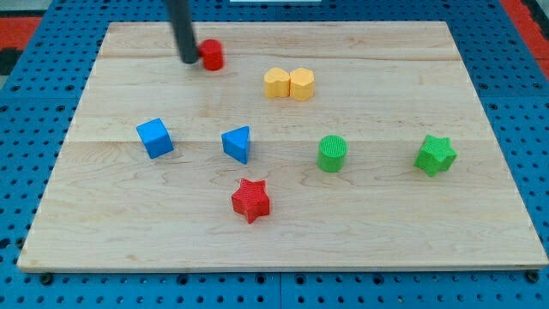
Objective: Push the yellow heart in between the red circle and yellow hexagon
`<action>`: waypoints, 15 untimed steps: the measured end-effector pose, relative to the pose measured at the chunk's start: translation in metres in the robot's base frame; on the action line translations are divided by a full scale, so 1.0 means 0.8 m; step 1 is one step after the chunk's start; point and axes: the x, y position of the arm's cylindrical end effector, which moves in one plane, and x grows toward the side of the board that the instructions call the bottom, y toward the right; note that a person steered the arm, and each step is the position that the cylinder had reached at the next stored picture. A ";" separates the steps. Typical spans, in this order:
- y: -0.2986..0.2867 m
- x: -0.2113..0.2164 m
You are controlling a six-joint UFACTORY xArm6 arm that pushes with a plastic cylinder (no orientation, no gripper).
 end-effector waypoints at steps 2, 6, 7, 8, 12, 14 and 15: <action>0.143 -0.025; 0.113 0.121; 0.126 0.101; 0.126 0.075; 0.071 0.016; 0.145 0.013; 0.082 0.014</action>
